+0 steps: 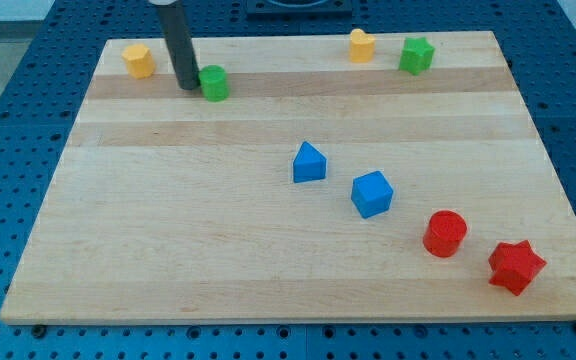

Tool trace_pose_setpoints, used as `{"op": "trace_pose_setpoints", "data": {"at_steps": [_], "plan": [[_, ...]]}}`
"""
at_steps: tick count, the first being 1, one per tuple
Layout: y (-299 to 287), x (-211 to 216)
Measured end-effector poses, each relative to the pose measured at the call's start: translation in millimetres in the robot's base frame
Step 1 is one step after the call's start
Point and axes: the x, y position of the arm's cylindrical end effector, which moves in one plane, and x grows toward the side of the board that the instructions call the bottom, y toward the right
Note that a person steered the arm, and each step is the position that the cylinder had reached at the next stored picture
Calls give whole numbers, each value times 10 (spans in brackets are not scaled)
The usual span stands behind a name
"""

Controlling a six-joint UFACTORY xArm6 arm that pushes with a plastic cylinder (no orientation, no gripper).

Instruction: Push green circle closer to green star

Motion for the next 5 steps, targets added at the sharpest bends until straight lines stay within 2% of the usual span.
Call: {"op": "trace_pose_setpoints", "data": {"at_steps": [2, 3, 4, 5], "plan": [[468, 27], [440, 29], [437, 309], [437, 340]]}}
